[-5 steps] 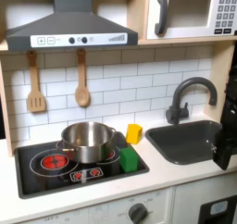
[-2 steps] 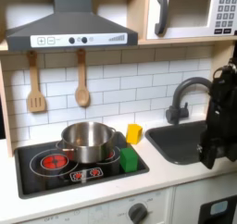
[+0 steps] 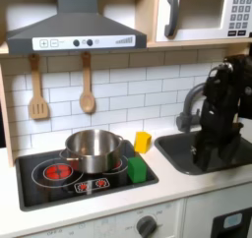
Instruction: Push button
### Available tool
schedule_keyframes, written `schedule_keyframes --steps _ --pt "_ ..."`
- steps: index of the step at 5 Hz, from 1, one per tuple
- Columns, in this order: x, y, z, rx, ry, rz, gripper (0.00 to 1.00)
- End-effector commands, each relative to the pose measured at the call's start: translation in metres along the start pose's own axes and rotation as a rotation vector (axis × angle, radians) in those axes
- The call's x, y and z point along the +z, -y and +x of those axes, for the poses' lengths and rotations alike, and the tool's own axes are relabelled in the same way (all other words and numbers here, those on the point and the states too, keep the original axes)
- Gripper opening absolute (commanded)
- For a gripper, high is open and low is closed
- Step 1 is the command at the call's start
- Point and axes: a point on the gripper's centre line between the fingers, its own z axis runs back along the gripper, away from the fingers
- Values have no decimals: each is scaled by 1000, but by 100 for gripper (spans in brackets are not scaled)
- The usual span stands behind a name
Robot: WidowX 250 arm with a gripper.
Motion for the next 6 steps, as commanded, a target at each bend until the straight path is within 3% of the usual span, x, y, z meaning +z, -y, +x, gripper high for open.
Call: schedule_keyframes --steps 1,3,6 --pt "4 -19 33 62 73 15 0" --pt "12 -31 68 89 153 29 0" --pt "26 -56 126 122 310 13 0"
